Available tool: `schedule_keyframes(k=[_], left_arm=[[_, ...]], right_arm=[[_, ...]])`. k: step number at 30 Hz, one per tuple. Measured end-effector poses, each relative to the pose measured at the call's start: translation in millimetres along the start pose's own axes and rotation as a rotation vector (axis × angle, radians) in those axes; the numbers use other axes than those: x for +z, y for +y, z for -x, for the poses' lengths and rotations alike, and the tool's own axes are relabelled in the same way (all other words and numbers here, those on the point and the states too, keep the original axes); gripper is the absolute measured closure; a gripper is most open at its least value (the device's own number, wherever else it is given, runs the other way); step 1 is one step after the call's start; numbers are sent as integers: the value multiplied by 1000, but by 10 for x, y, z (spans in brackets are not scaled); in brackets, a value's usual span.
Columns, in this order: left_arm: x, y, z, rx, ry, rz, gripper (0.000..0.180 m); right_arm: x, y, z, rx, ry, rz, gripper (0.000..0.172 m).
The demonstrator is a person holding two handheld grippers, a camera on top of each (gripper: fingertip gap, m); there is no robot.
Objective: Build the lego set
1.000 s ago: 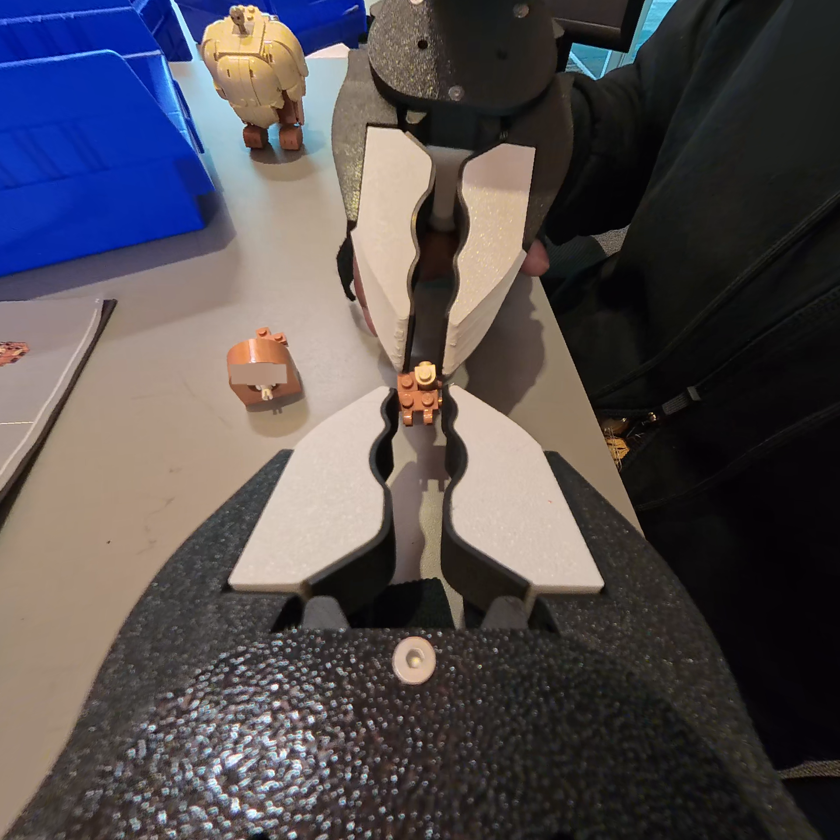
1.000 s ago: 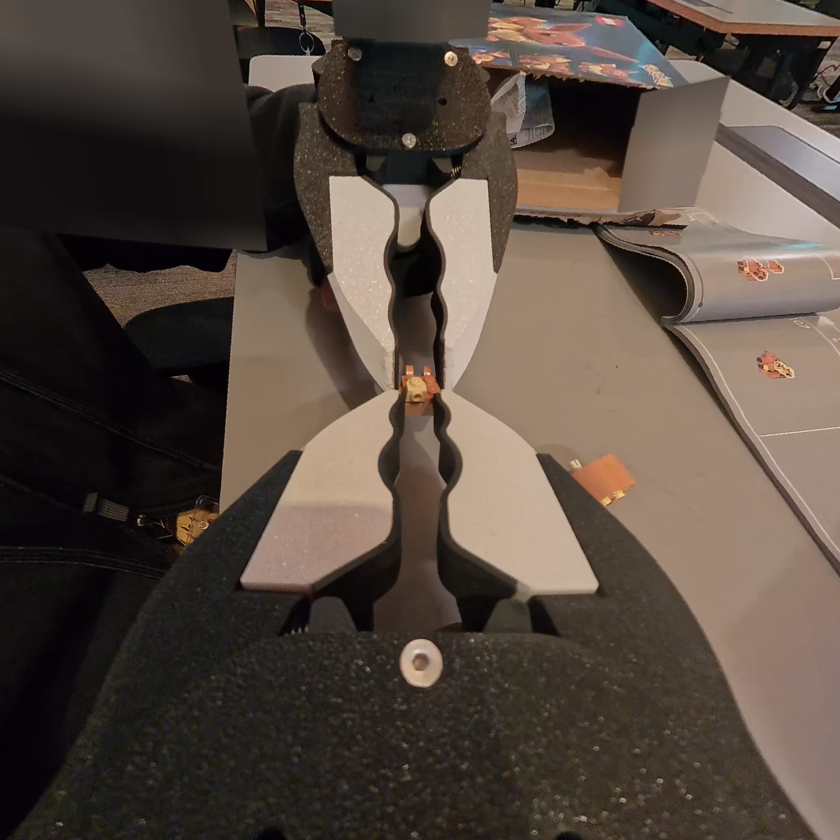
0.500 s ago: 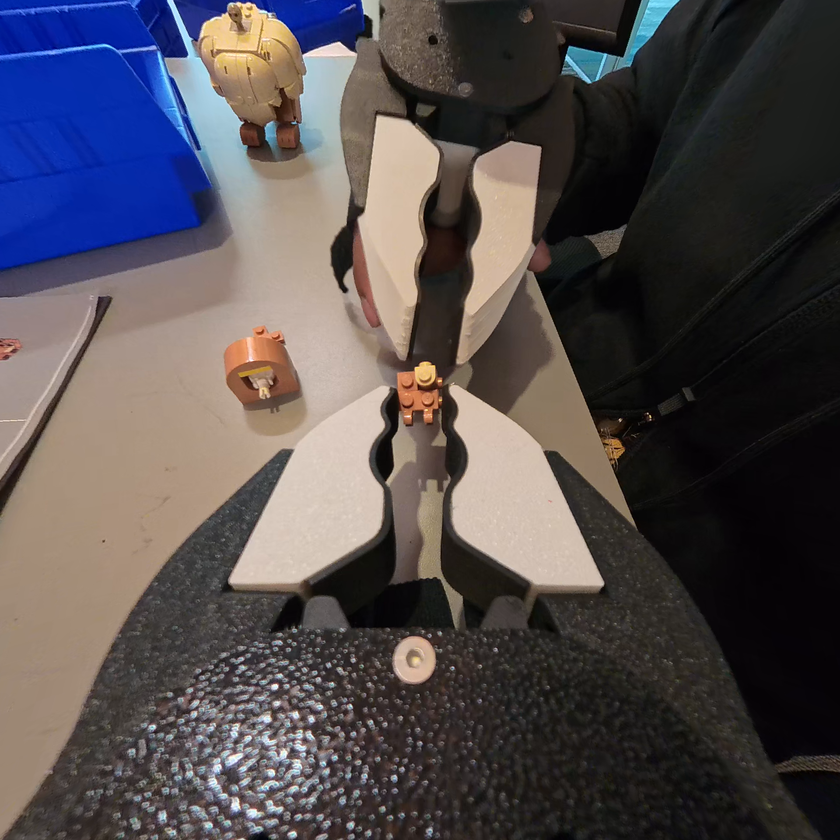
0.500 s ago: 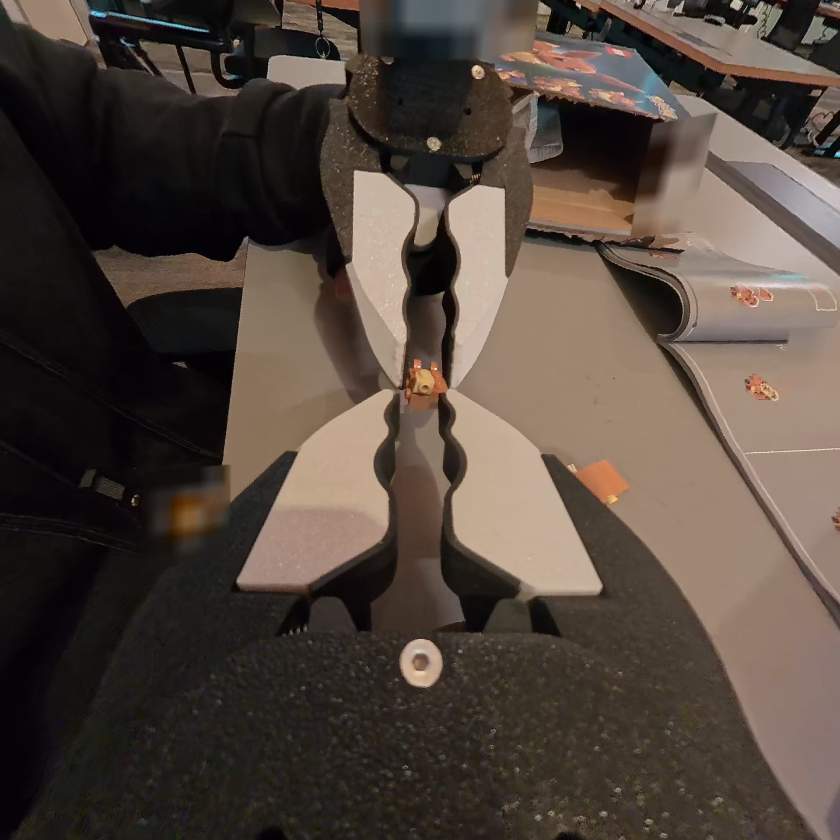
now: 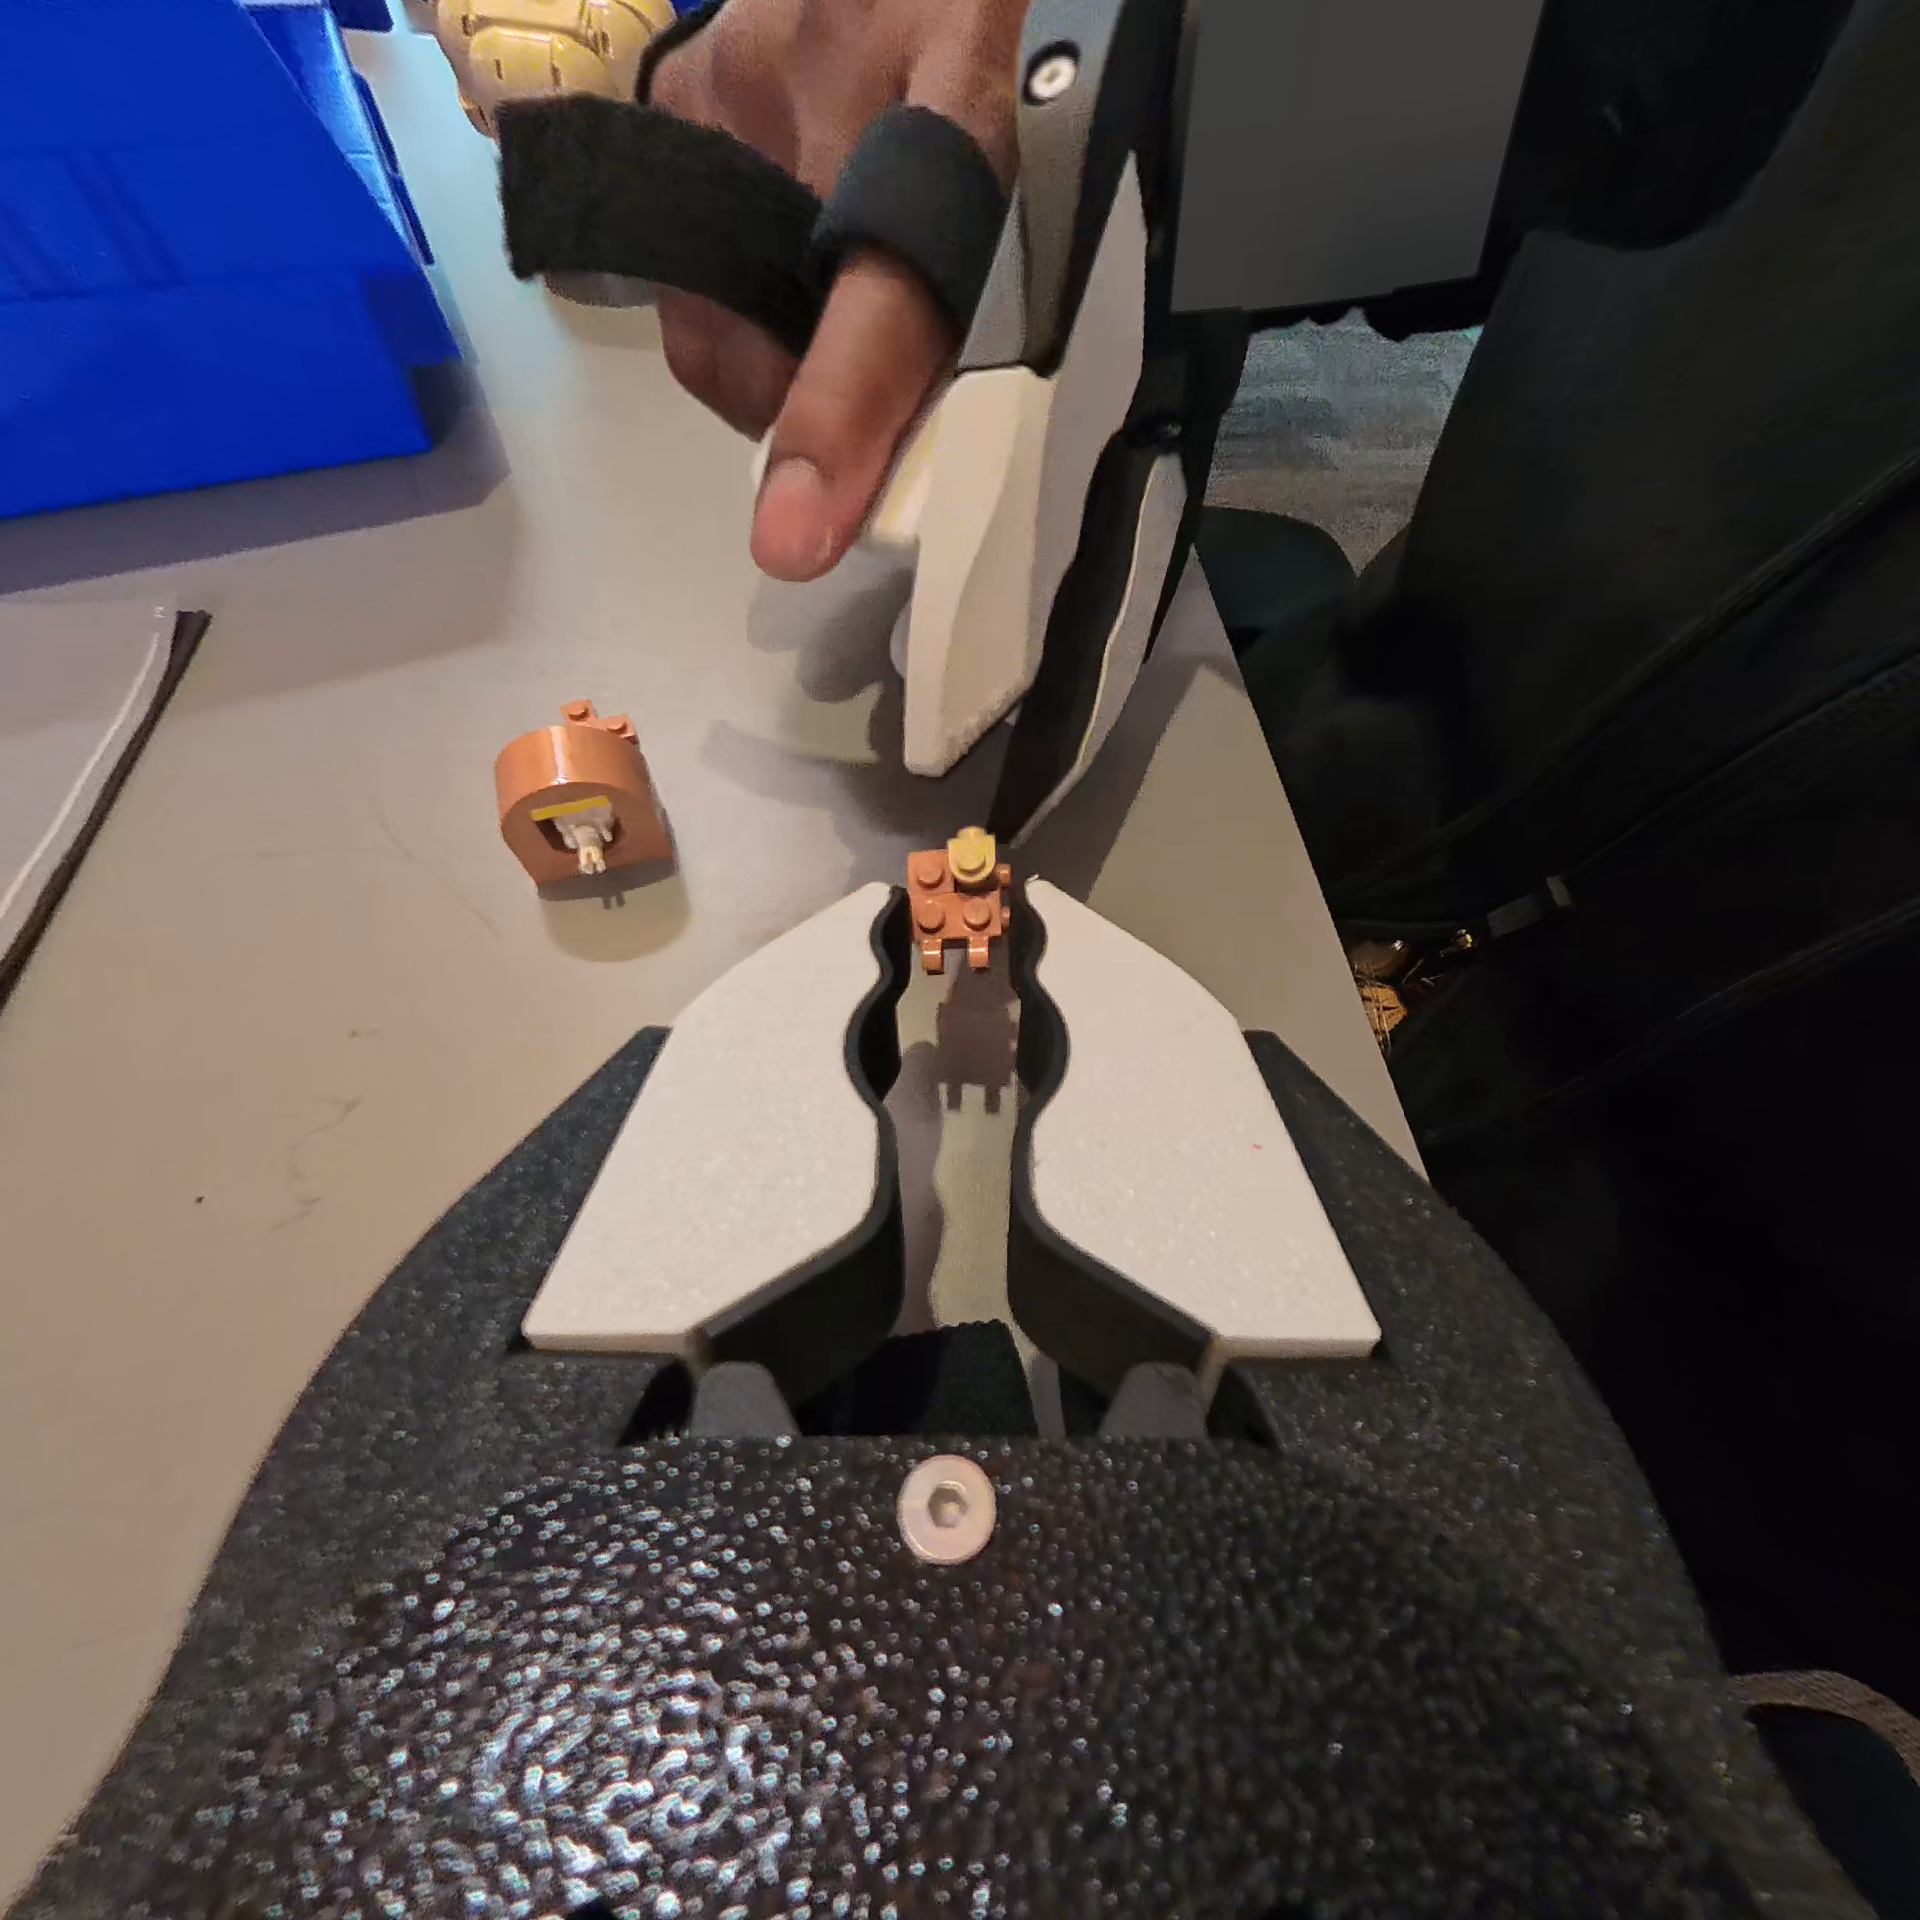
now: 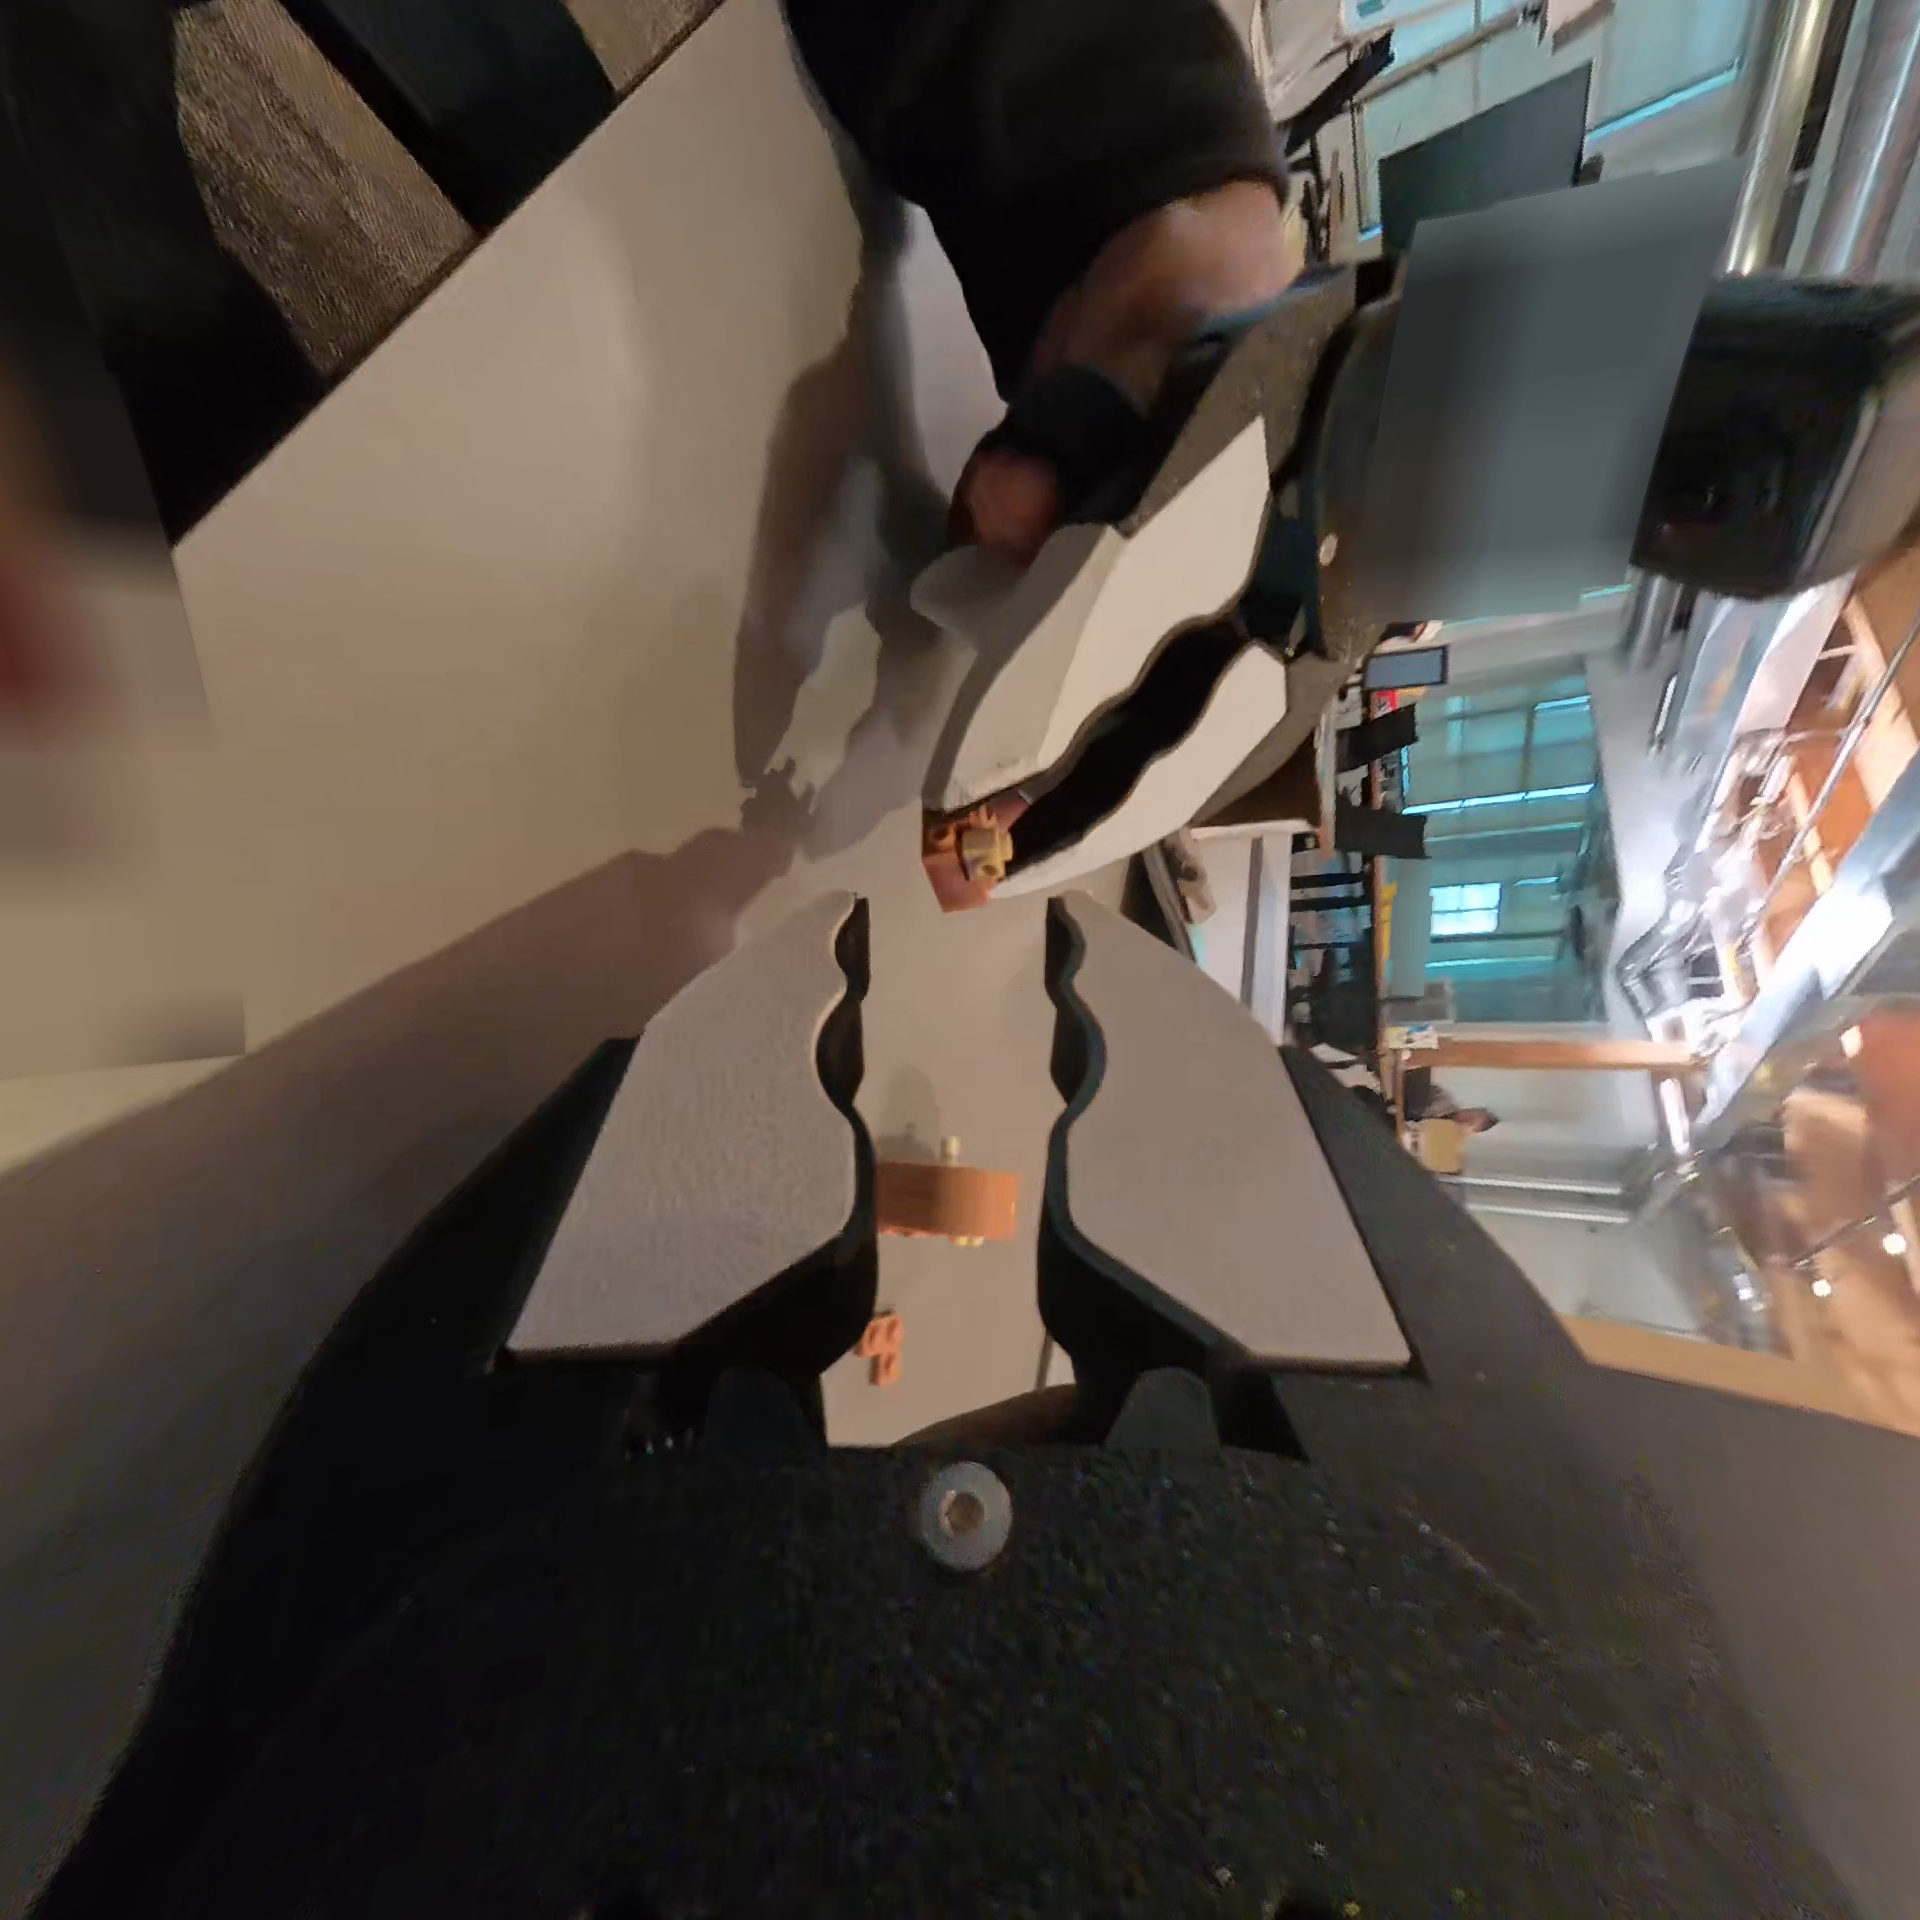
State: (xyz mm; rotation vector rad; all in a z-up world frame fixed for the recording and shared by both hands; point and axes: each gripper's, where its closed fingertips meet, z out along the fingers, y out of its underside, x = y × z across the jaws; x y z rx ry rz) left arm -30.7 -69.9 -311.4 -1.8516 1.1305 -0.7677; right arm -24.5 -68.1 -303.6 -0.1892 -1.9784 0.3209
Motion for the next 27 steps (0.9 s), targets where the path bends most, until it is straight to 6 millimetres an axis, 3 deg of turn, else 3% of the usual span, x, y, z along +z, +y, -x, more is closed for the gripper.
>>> schedule_keyframes(k=[9, 13, 27], left_arm=[[-20, 7, 5, -31, 13, -2, 163], [-17, 0, -7, -49, 25, -7, 163], [8, 6, -40, -156, 100, -14, 163]], right_arm=[[131, -47, -14, -122, 37, -10, 140], [157, -58, -10, -133, 40, -10, 150], [140, -77, -11, -137, -12, -25, 156]])
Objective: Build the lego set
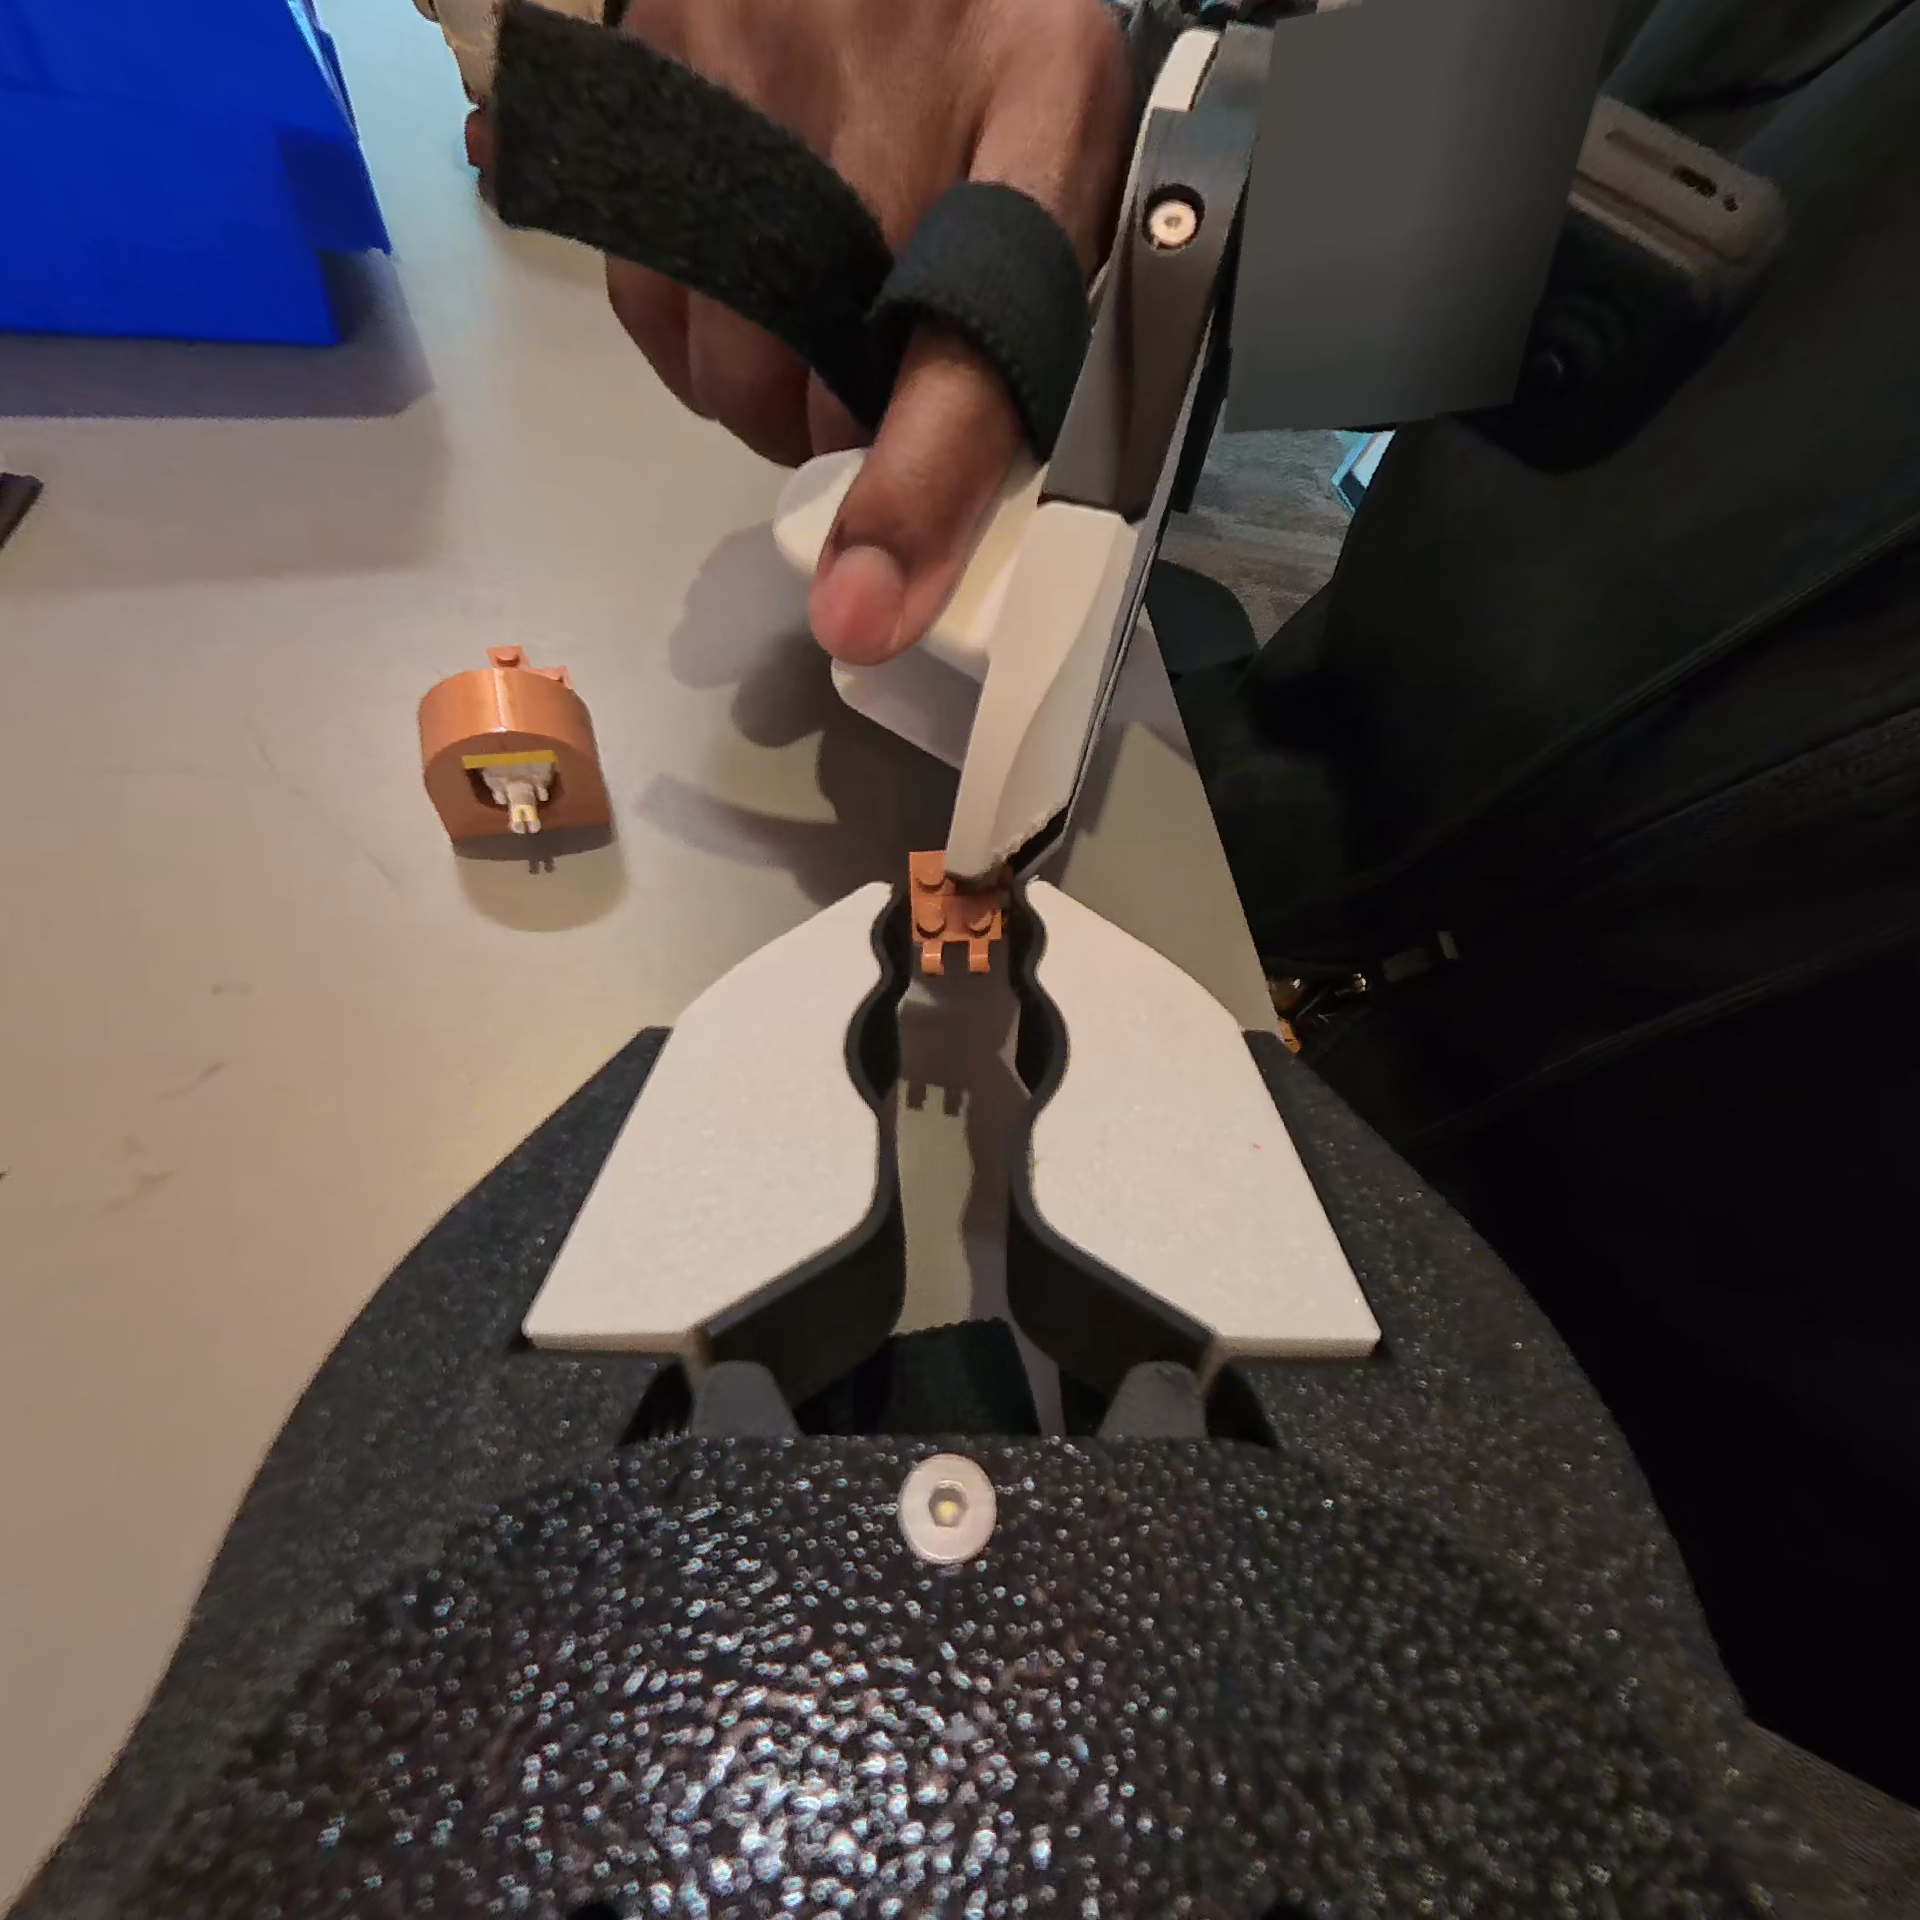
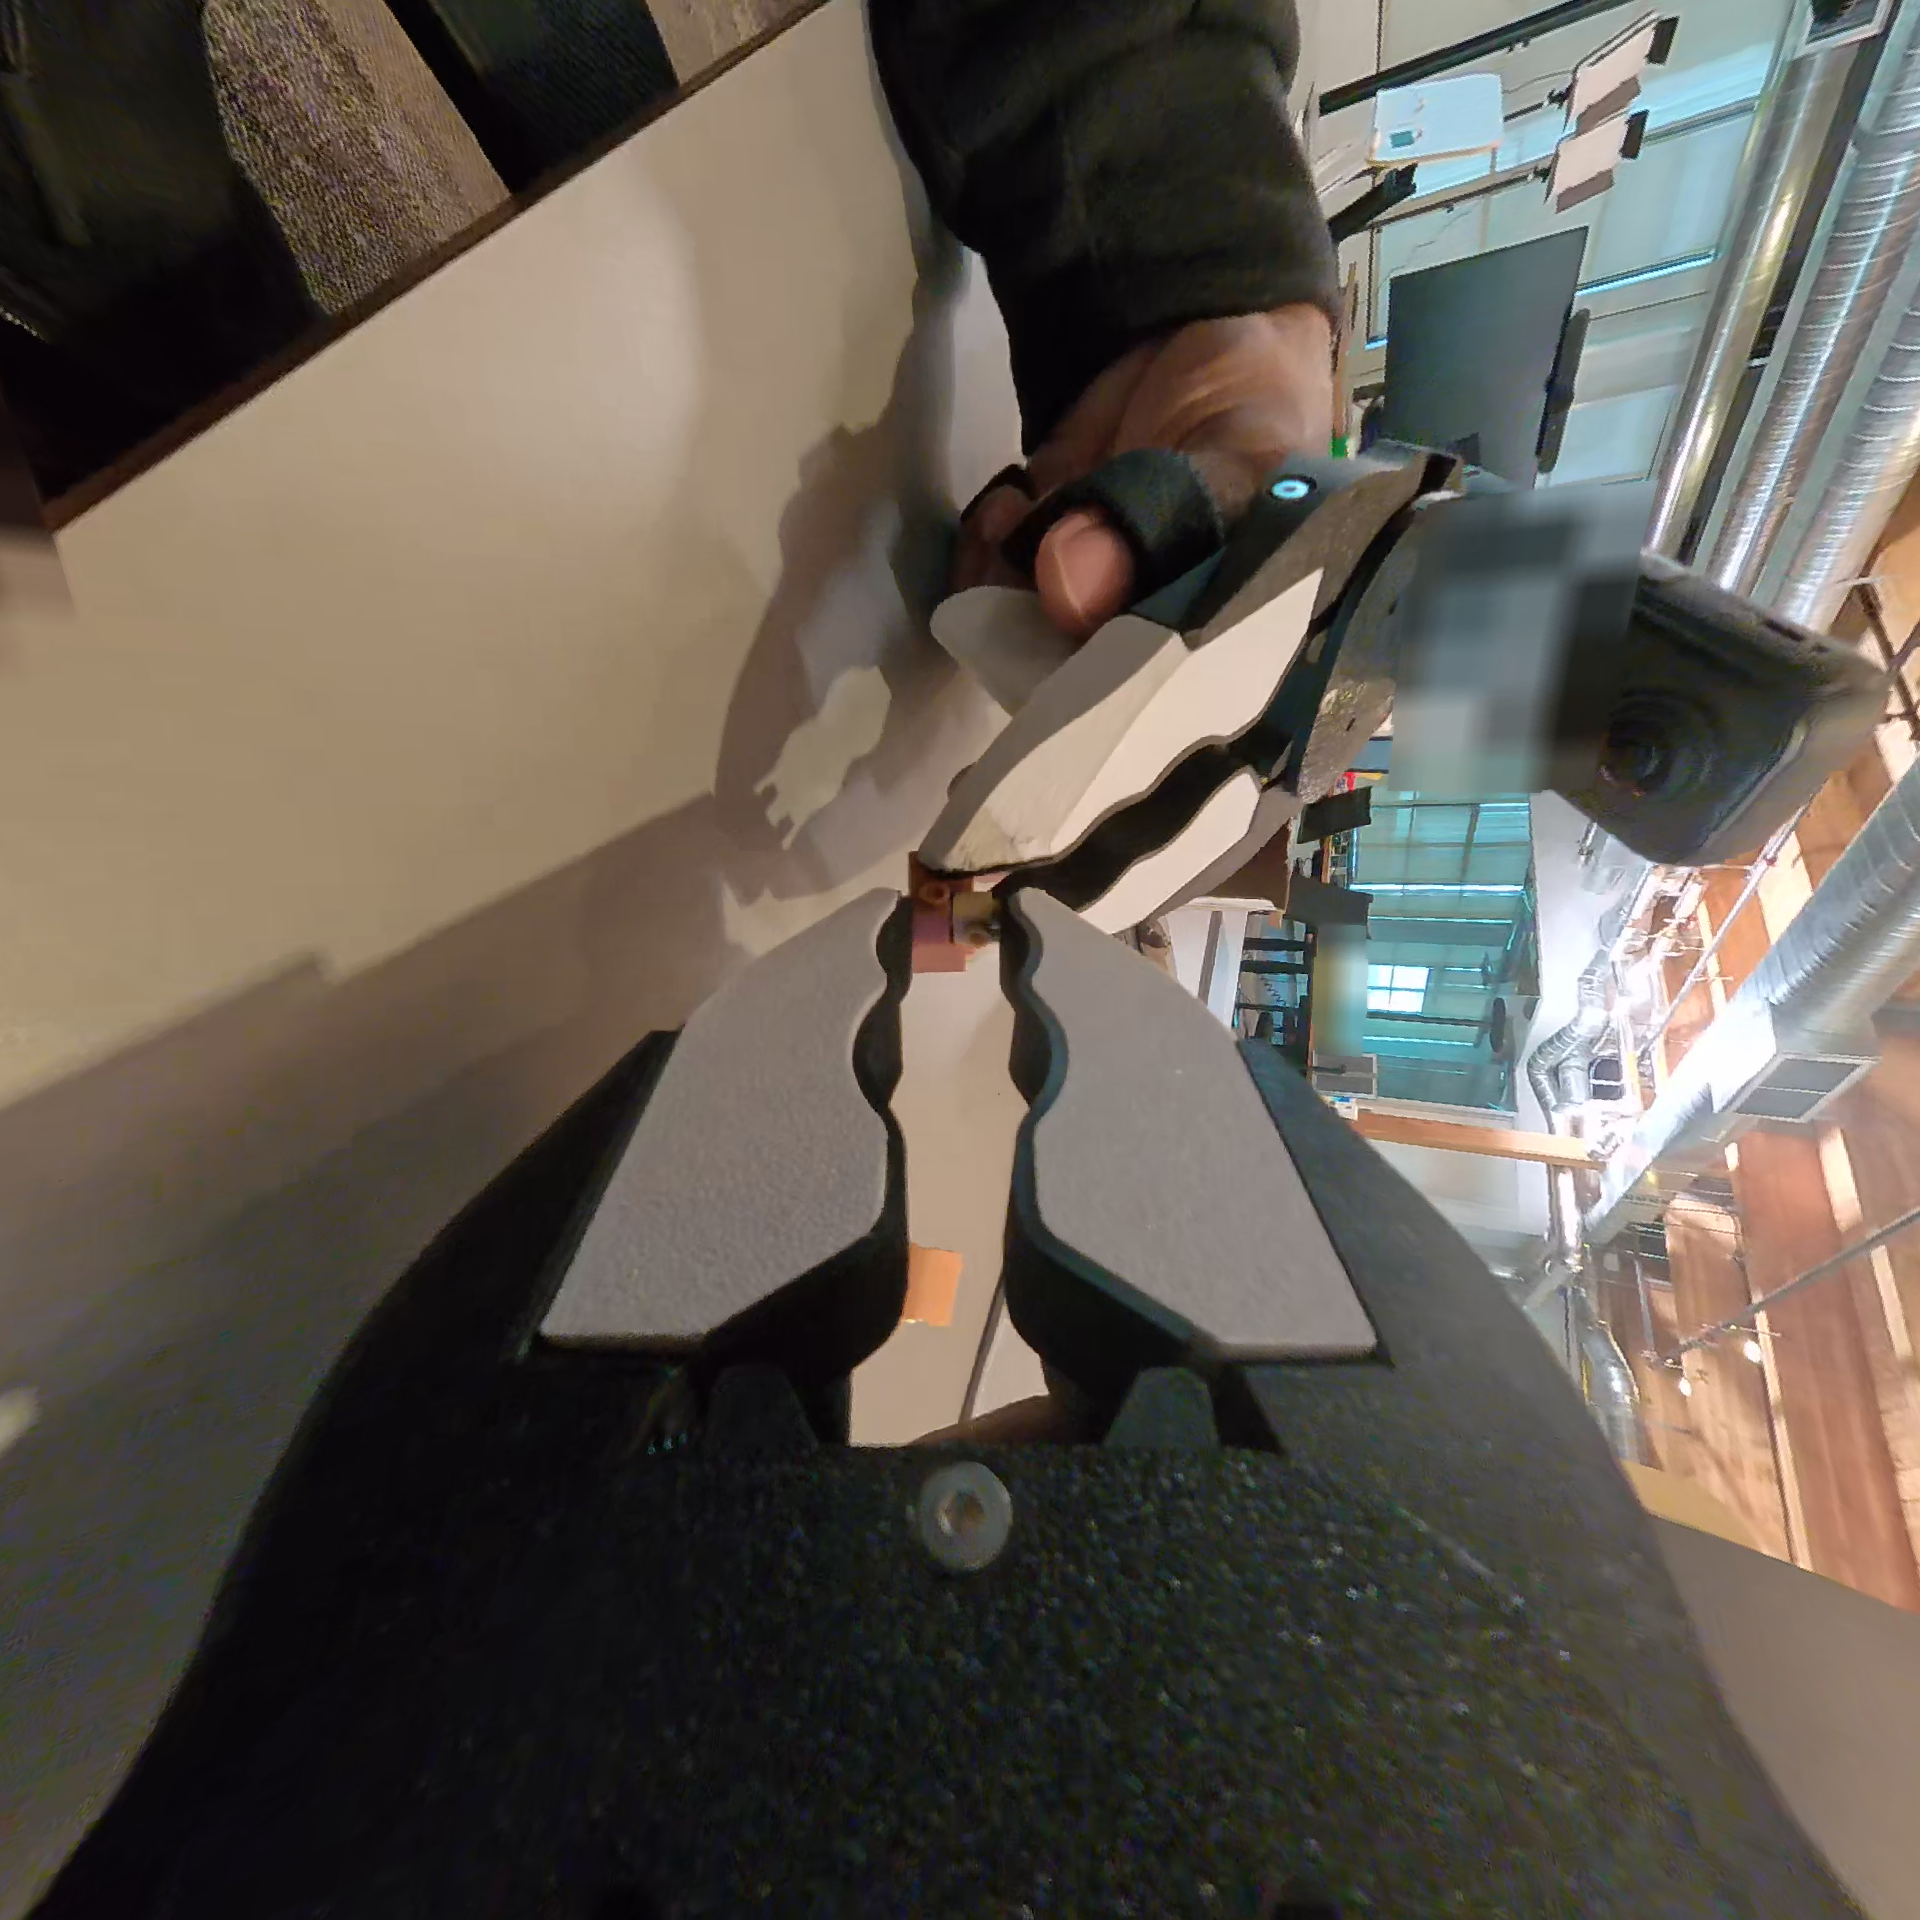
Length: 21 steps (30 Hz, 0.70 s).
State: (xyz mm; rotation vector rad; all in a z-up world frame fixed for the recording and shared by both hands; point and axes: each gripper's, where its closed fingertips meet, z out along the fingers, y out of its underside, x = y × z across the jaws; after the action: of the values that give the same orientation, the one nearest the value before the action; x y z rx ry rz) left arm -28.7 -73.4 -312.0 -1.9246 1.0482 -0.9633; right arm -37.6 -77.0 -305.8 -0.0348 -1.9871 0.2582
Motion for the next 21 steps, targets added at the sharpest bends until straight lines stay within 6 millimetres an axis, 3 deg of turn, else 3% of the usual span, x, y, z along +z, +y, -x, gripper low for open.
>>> schedule_keyframes(k=[11, 21], left_arm=[[38, 54, 3, -5, 9, 37, 163], [23, 37, 5, -11, 7, 20, 163]], right_arm=[[22, 9, 82, 38, -102, 18, 157], [18, 22, 54, 79, -64, 18, 157]])
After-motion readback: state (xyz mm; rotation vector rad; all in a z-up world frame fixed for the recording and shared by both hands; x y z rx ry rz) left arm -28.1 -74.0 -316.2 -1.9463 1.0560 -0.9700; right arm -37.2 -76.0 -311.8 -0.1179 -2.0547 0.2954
